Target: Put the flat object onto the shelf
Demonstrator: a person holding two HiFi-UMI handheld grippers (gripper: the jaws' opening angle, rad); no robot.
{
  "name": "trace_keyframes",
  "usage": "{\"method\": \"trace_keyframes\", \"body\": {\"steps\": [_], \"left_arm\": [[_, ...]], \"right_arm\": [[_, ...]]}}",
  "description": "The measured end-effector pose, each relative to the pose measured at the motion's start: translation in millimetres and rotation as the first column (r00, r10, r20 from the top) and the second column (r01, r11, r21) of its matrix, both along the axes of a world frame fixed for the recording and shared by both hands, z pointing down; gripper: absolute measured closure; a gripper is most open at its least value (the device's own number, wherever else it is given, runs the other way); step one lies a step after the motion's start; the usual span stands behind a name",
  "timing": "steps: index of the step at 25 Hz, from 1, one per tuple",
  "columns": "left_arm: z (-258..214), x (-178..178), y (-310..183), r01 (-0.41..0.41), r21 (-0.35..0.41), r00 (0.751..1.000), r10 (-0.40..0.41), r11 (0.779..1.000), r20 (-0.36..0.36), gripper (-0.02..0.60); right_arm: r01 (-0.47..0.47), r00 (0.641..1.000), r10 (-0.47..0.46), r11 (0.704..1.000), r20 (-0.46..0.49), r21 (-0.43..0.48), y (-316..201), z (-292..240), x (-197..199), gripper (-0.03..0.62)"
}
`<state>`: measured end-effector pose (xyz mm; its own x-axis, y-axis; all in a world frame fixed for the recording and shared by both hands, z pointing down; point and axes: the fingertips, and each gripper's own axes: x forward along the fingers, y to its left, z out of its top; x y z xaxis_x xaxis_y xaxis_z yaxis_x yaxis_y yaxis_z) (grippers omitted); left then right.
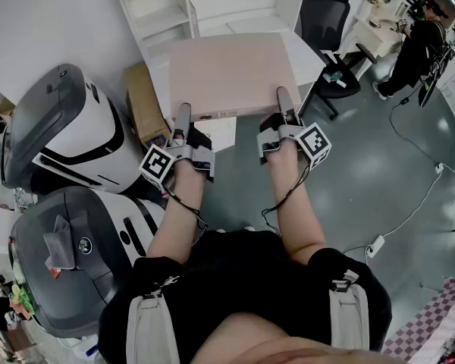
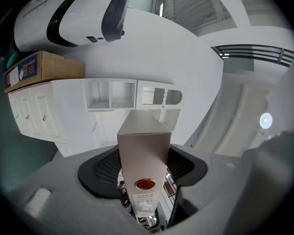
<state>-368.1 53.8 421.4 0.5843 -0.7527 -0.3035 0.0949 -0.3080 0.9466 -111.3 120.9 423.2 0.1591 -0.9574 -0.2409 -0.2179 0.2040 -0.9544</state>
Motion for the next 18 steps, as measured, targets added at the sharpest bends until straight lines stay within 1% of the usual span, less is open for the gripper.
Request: {"method": "trace_keyframes", "body": {"steps": [3,6,10,14,18], "left_arm": [[3.7,-2.4,7.5,0.005,-0.011,1.000,-0.005,1.000,0.009,0.297],[10.2,-2.5,11.9,0.005,-0.041,1.000,-0.005,0.999,0.016,0.296],[9.3,6.3,18.7,-0.010,-0.041,1.000,0.011,0.999,0.016,0.296],[13.8,12.2,22.4,-0.011,-0.051,0.999,0.012,0.999,0.033,0.296],[16.0,29.5,32.0,-0.016,-0.057,0.999,0.018,0.998,0.034,0.296]], "right_arm": [[0.006,1.000,-0.006,1.000,-0.009,-0.016,8.1,3.7,-2.0,0.292],[0.009,1.000,-0.009,1.000,0.003,-0.016,12.4,5.4,-1.6,0.292],[-0.015,1.000,0.015,1.000,0.015,-0.018,21.1,9.0,6.6,0.292],[-0.011,1.000,0.012,1.000,0.023,-0.017,26.5,11.0,12.9,0.292],[-0.020,0.999,0.020,1.000,0.025,-0.006,36.5,14.6,29.7,0.292]]}}
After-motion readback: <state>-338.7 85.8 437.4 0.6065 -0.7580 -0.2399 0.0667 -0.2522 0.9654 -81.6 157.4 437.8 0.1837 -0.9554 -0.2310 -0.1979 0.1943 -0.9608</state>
